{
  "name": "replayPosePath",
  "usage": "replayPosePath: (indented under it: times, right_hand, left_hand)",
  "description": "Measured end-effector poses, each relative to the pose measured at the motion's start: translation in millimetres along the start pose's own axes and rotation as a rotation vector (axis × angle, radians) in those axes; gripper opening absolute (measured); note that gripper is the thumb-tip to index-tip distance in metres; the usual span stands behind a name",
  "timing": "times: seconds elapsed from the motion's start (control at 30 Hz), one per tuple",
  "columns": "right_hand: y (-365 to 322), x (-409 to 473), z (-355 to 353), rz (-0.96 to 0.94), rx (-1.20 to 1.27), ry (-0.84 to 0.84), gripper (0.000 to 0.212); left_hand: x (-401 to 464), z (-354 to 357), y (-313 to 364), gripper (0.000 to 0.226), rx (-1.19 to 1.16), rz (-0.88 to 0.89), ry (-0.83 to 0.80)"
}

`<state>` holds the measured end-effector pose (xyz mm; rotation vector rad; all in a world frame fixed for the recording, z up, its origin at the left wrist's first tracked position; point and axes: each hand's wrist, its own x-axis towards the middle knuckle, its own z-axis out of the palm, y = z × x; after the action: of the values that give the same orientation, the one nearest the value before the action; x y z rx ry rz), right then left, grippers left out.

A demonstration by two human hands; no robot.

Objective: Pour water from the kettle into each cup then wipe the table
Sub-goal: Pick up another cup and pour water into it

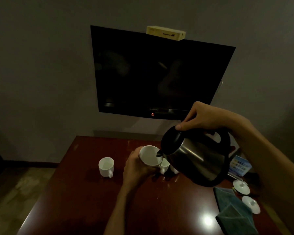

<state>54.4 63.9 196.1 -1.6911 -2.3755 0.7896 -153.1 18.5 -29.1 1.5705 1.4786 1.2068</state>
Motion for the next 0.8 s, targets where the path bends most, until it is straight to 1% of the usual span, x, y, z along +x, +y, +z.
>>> replayPosePath:
  times: [0.07, 0.2, 0.37, 0.57, 0.67, 0.73, 0.8]
  right_hand:
    - [1.4, 0.4, 0.5, -0.007, 0.011, -0.009, 0.052]
    - [2.2, 1.7, 1.0, 0.002, -0.02, -0.004, 0.04]
    - [8.6, -0.5, 1.6, 0.007, -0.012, -0.012, 0.047]
    - [14.4, -3.2, 2.9, 0.05, -0.009, -0.015, 0.038]
    - [16.9, -4.4, 2.3, 0.072, -0.016, -0.007, 0.039]
    - [17.1, -6.0, 1.2, 0.076, -0.017, -0.008, 0.036]
    - [18.2, -6.0, -0.1, 0.068, -0.023, -0.01, 0.031]
  left_hand:
    - [0.7, 1.7, -2.2, 0.08, 0.012, 0.012, -0.009]
    - [1.0, 5.9, -3.6, 0.071, 0.025, 0.013, -0.012]
    - [-2.6, 9.2, -1.4, 0.065, 0.004, -0.005, -0.044]
    - [-4.0, 19.4, -7.7, 0.073, 0.0, 0.016, -0.059]
    - [-3.2, 23.5, -4.6, 0.068, -0.001, 0.03, -0.05]
    - [-3.2, 24.8, -1.0, 0.066, -0.025, 0.037, -0.064]
    - [-2.0, 26.3, -1.9, 0.069, -0.044, 0.02, -0.076]
